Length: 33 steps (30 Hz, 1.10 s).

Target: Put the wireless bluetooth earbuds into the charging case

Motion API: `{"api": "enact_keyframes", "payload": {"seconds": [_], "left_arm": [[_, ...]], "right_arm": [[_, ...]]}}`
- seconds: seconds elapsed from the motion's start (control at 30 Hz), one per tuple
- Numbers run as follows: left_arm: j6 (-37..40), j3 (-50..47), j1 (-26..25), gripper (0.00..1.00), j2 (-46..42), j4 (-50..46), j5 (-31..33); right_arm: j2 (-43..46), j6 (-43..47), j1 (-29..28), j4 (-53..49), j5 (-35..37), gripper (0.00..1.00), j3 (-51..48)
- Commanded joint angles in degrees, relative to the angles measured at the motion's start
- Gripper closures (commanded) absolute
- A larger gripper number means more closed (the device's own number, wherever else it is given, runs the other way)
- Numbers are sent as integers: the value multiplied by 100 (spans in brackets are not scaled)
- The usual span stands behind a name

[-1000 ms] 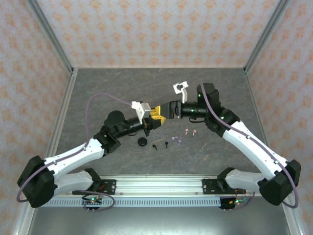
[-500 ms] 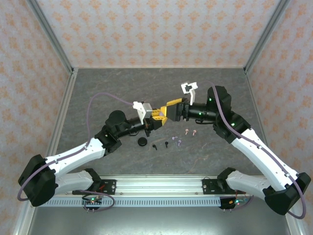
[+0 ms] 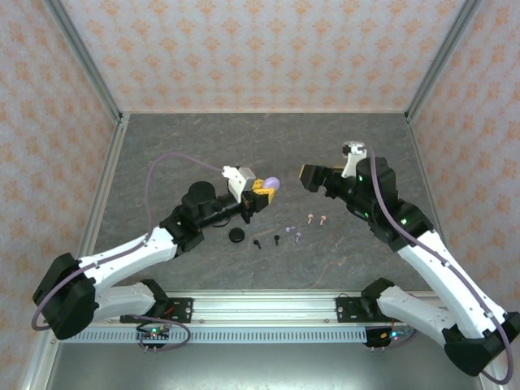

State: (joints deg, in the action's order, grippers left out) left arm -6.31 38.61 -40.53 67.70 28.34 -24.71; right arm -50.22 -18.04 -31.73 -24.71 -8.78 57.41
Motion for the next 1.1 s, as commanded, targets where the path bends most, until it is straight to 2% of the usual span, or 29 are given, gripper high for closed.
{"api": "enact_keyframes", "payload": {"seconds": [0.0, 0.2, 0.4, 0.63, 0.9, 1.07], "left_arm": [[-420, 432, 194, 100, 544, -517, 484], [-875, 1814, 465, 100, 2118, -1576, 416], [-1142, 3155, 498, 100, 3537, -2193, 520], [-1653, 4466, 544, 100, 5063, -2755, 394], [-2016, 5034, 564, 100, 5836, -2879, 230], [-2077, 5121, 577, 95, 6034, -2967, 193]], "right_arm": [[193, -449, 0, 21, 1101, 1, -585], [214, -555, 13, -298, 1038, 1, -933], [363, -334, 12, -801, 1166, 1, -853], [642, -286, 17, -885, 1269, 1, -1069], [645, -208, 13, -936, 1291, 1, -1131], [605, -182, 15, -861, 1287, 1, -1157]]}}
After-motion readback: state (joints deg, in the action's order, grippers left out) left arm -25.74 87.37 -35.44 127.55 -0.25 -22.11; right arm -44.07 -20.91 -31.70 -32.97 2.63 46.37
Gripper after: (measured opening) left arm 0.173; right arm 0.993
